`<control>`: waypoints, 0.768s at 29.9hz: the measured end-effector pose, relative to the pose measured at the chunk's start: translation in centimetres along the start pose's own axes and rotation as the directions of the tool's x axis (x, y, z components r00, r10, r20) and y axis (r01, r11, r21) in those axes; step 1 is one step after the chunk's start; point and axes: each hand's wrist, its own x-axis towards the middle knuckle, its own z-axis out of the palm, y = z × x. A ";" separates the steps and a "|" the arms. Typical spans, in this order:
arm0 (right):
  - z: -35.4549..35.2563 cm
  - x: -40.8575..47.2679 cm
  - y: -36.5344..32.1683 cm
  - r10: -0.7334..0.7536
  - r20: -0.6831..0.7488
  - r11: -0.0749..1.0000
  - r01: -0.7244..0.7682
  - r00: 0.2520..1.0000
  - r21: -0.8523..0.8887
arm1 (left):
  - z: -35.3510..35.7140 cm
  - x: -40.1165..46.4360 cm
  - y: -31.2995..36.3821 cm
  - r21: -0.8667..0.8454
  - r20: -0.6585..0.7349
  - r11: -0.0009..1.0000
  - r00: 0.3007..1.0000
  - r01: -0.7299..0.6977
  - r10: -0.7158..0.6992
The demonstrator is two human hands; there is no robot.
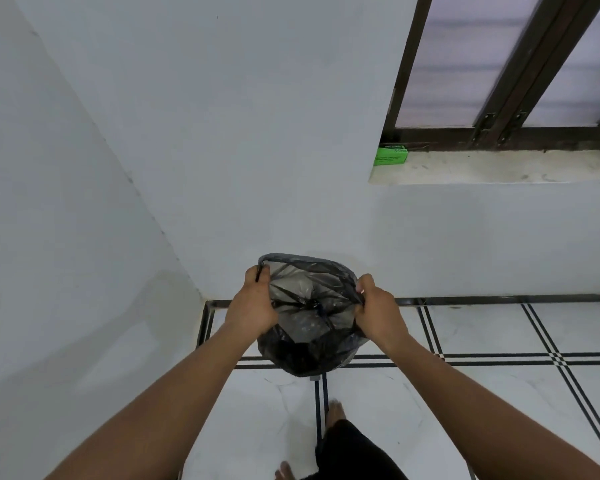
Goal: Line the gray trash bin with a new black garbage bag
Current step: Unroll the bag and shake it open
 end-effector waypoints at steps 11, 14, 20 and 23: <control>3.2 5.1 0.3 0.171 0.143 0.984 -0.175 0.975 0.017 | 0.8 4.2 -2.8 0.009 0.167 1.000 0.986 0.006 -0.007; 3.2 6.4 0.3 0.174 0.142 0.984 -0.178 0.974 0.014 | 0.4 5.8 -2.8 0.009 0.185 1.000 0.983 0.023 -0.024; 3.5 8.9 1.3 0.187 0.148 0.981 -0.194 0.971 0.031 | 0.5 8.8 -2.5 -0.009 0.222 0.999 0.974 0.039 -0.036; 3.9 10.1 2.0 0.197 0.138 0.978 -0.204 0.971 0.036 | 1.2 10.0 -2.3 -0.023 0.248 0.999 0.968 0.043 -0.036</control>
